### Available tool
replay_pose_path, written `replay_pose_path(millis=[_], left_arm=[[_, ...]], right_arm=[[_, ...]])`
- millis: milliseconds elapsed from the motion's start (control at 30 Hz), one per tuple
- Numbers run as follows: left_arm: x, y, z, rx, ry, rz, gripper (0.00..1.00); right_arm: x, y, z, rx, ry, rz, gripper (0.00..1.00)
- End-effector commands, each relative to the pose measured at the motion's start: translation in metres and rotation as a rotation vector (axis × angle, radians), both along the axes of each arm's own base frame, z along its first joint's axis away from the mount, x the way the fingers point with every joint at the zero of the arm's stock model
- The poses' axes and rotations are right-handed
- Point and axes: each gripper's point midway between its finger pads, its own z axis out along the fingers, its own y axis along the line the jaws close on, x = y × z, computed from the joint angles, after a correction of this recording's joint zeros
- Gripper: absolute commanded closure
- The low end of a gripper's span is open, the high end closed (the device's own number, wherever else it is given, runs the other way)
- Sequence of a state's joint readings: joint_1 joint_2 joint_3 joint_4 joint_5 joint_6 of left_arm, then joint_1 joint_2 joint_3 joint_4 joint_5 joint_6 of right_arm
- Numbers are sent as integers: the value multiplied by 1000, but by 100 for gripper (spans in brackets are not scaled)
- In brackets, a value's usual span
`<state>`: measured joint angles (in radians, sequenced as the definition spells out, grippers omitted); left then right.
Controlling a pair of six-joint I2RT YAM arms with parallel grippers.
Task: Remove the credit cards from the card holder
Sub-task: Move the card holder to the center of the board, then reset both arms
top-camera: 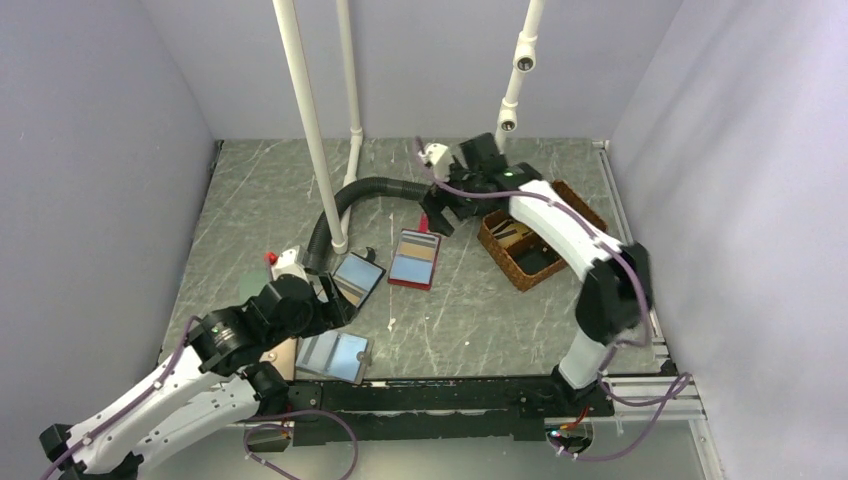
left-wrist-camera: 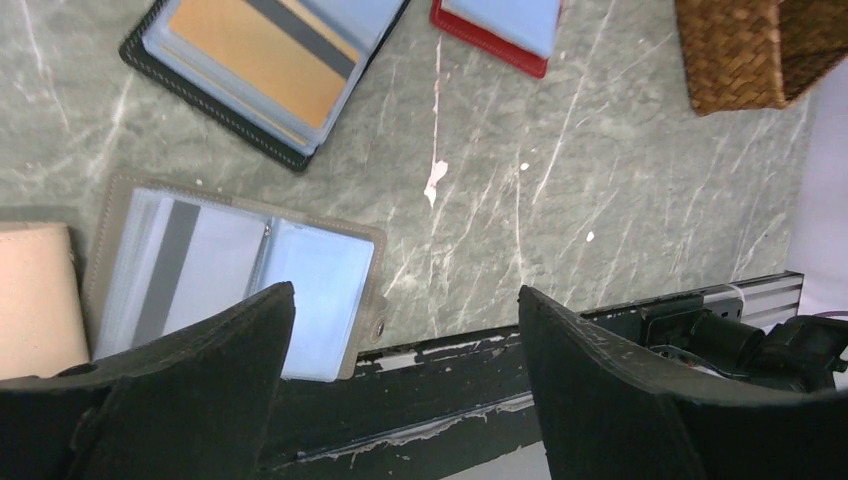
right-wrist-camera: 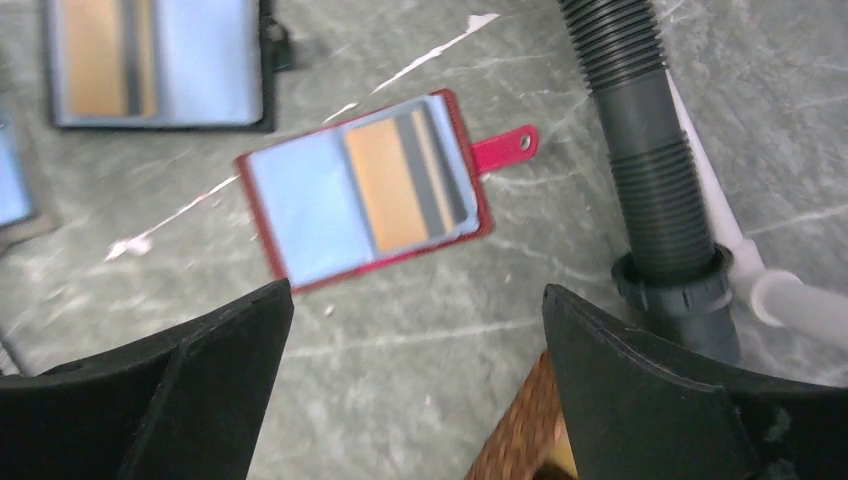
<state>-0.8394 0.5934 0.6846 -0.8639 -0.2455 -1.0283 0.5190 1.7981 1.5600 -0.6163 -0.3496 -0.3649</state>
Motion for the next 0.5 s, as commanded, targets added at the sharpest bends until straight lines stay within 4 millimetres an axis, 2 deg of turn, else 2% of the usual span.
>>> replay_pose_path(millis=[0, 133, 267, 467], left_arm=[[6, 13, 31, 9, -118, 7, 11], [8, 22, 44, 2, -167, 36, 1], [13, 28, 56, 11, -217, 52, 1], [21, 33, 69, 112, -240, 30, 1]], right_arm=[[-43, -35, 65, 128, -41, 49, 1], [-67, -89, 80, 133, -42, -22, 0], [-77, -144, 79, 133, -48, -209, 0], [-72, -214, 101, 250, -98, -560, 0]])
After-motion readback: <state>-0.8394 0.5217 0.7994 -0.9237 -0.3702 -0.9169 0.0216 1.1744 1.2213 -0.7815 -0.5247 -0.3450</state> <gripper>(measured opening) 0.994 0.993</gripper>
